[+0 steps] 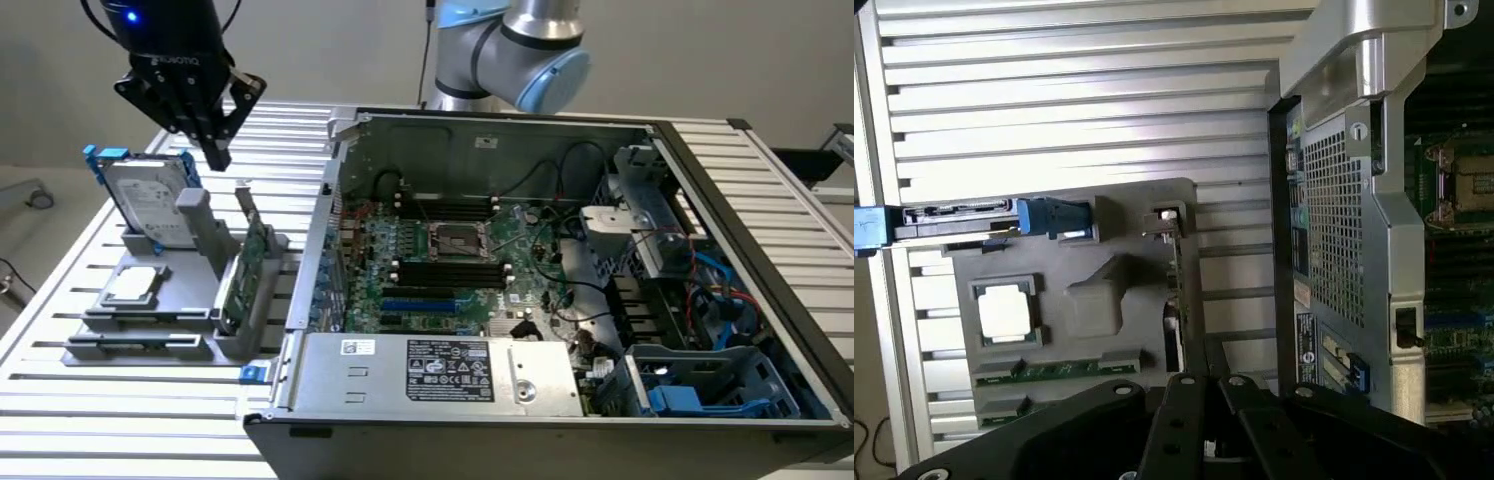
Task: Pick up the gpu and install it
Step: 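Reach for the gpu, then pick up the gpu and move the gpu toward the slot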
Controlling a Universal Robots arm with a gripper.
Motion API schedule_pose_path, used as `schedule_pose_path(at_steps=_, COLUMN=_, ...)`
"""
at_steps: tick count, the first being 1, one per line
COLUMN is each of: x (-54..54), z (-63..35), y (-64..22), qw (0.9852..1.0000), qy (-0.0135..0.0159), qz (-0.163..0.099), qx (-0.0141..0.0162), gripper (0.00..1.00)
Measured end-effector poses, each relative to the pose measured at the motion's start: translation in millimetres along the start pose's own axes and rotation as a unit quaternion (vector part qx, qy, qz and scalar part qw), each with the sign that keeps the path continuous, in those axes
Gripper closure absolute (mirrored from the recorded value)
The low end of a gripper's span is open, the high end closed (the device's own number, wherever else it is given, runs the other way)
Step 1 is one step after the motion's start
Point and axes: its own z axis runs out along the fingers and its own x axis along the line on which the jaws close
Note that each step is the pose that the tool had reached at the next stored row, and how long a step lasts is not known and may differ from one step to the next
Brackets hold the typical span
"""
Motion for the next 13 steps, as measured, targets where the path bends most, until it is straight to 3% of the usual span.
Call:
schedule_pose_path(at_steps=2, x=3.0, z=0.2, y=-0.2, qw=1.0000, qy=-0.0003, qz=0.000, qx=0.0032, gripper=0.89)
schedule_pose_path(at_steps=13, x=3.0, z=0.1, y=-0.2, qw=1.0000, qy=-0.0003, qz=0.000, qx=0.0034, gripper=0.89)
